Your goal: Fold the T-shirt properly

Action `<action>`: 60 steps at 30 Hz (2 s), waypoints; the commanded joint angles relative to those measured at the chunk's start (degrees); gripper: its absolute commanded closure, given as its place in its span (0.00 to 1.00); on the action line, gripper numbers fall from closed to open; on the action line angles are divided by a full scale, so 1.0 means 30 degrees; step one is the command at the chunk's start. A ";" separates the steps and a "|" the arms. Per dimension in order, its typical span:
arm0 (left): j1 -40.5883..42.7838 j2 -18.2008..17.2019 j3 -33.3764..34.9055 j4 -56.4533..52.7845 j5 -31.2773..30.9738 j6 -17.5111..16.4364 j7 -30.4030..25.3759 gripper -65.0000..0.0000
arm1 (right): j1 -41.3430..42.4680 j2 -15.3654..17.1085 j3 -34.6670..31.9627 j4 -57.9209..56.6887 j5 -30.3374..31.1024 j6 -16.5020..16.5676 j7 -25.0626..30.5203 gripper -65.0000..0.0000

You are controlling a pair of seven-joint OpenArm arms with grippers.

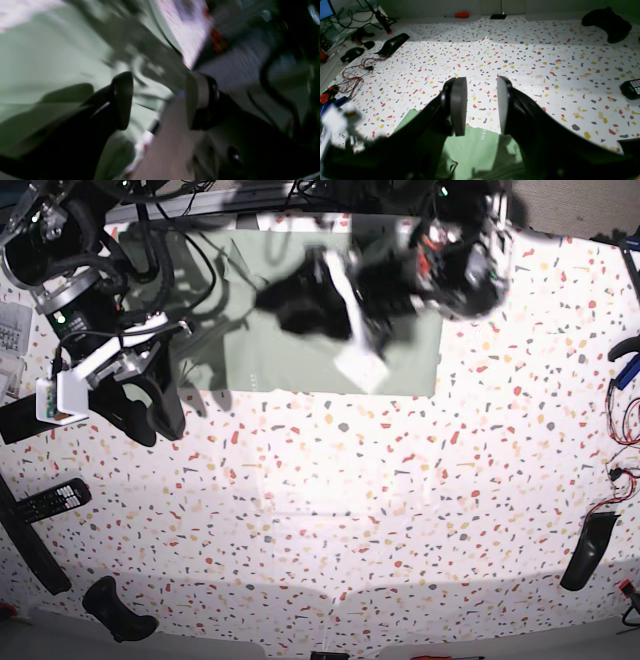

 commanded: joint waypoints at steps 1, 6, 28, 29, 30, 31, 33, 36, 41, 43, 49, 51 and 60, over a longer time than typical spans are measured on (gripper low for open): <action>-0.0240 0.0080 0.0015 0.0874 -0.0641 -0.0211 -0.0364 0.53 | 0.0117 0.0102 0.0051 0.0343 0.0386 0.0102 0.0583 0.69; -0.0124 -0.0204 -0.0007 0.2914 0.1253 -0.0204 -0.0226 0.53 | 0.0117 0.0102 0.0051 0.0343 0.0379 0.0102 0.0758 0.69; 0.2535 -0.0998 0.0022 0.4226 0.7898 0.9202 -0.3126 0.53 | 0.2601 -0.0124 0.0044 0.0343 0.5275 0.0117 0.0678 0.69; 0.2543 -0.0765 0.0022 0.4211 0.7919 0.9202 -0.3271 0.53 | 0.2601 -0.0124 0.0044 0.0343 0.5260 0.0117 0.0546 0.69; 0.2535 -0.0510 0.0015 0.4182 0.7985 0.9209 -0.3315 0.53 | 0.2601 -0.0117 0.0044 0.0343 0.5268 0.0109 0.0444 0.69; 0.2550 -0.0219 0.0015 0.4102 0.8160 0.9209 -0.3315 0.53 | 0.2601 -0.0117 0.0044 0.0343 0.5268 0.0109 0.0364 0.69; 0.2696 0.0255 0.0015 0.3810 0.8604 0.9231 -0.3337 0.53 | 0.2601 -0.0117 0.0044 0.0343 0.5275 0.0109 0.0058 0.69; 0.2739 0.0415 0.0015 0.3366 0.9792 1.0142 -0.3934 0.53 | 0.2601 -0.0117 0.0044 0.0343 0.5326 0.0109 -0.0605 0.69; 0.2739 0.0488 0.0022 0.2710 1.0331 1.1154 -0.4160 0.53 | 0.2601 -0.0117 0.0044 0.0343 0.5377 0.0109 -0.0852 0.69; 0.2747 0.0663 0.0022 0.2492 1.0265 1.1154 -0.4313 0.53 | 0.2608 -0.0117 0.0044 0.0343 0.5588 0.0117 -0.0860 0.69; 0.3330 0.1107 0.0029 0.2361 1.1686 1.1147 -0.4619 0.53 | 0.2608 -0.0117 0.0044 0.0343 0.5821 0.0117 -0.0860 0.69; 0.3257 0.1056 0.0029 0.2382 1.1868 1.1140 -0.5508 0.53 | 0.2608 -0.0117 0.0044 0.0343 0.5821 0.0117 -0.0860 0.69; 0.3373 0.1042 0.0029 0.2433 1.3413 1.2356 -0.5952 0.53 | 0.2608 -0.0109 0.0044 0.0343 0.5829 0.0117 -0.0860 0.69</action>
